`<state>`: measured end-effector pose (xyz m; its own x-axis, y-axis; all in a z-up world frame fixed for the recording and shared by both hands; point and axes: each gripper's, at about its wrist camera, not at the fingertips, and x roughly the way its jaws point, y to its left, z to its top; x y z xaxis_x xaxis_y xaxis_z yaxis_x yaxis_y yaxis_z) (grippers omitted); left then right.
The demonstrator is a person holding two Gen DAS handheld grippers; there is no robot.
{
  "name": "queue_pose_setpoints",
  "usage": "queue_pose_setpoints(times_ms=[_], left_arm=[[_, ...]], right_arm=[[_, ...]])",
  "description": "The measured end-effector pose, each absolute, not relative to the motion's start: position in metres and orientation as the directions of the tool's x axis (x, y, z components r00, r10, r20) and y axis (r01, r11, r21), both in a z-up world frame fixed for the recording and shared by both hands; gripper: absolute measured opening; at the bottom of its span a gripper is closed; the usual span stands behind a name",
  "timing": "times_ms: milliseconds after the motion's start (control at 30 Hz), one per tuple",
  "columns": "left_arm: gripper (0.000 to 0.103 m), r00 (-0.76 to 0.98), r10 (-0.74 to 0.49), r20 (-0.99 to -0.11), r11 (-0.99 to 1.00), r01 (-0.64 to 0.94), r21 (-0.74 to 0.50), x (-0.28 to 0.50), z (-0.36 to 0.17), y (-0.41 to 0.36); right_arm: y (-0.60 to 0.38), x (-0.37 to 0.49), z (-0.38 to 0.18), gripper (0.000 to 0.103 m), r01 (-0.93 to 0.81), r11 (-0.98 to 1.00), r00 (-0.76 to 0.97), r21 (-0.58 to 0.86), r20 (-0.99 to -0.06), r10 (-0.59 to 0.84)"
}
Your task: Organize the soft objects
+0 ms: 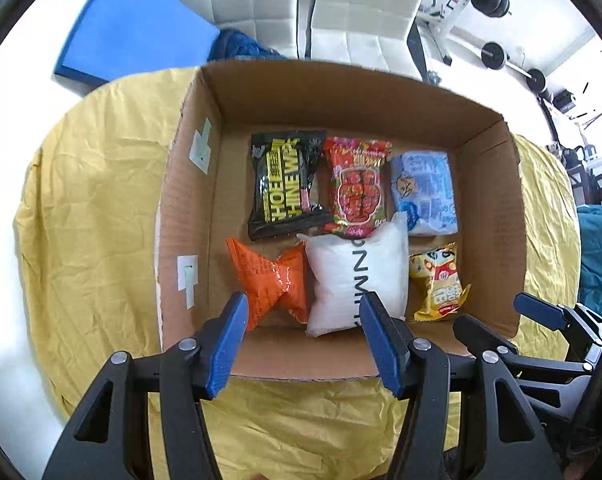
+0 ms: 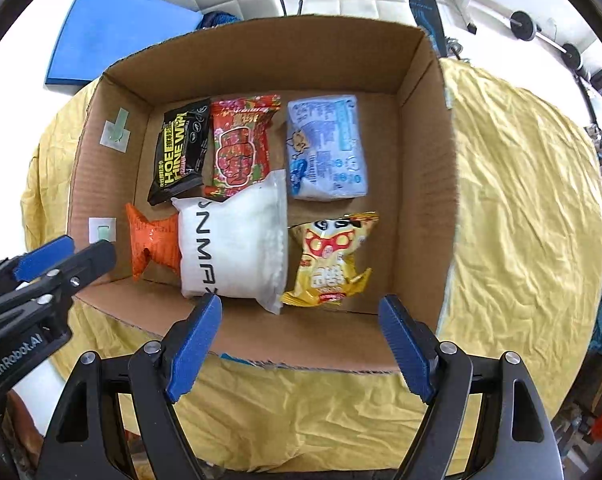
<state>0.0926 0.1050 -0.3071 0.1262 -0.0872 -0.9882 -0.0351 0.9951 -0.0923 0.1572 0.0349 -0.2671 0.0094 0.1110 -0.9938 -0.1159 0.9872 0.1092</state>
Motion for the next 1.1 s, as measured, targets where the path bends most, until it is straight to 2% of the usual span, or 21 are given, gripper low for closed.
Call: queue_pose_setpoints(times_ms=[100,200,533,1100], left_arm=[[0.085,0.179,-0.058,-0.982,0.997,-0.043,-0.067,0.089,-0.297,0.105],[0.095,0.215,-0.043,-0.976,0.997,-0.054,-0.056,0.083,-0.289,0.105],[0.096,0.348,-0.023,-0.937,0.997,-0.057,-0.046,0.047,-0.228,0.097],[0.096,0.492,-0.045,-0.869,0.997,-0.026,-0.066,-0.043,-0.104,0.068]], right_arm=[[0.028,0.153,-0.256,0.1,-0.112,0.989,0.043,0.093,-0.994,0.098],[0.021,0.149,-0.245,0.1,-0.11,0.991,0.081,0.07,-0.994,0.079],[0.001,0.121,-0.193,0.101,-0.104,0.992,0.179,0.076,-0.979,0.094],[-0.042,0.018,-0.032,0.101,-0.138,0.984,0.405,0.115,-0.9,0.162]])
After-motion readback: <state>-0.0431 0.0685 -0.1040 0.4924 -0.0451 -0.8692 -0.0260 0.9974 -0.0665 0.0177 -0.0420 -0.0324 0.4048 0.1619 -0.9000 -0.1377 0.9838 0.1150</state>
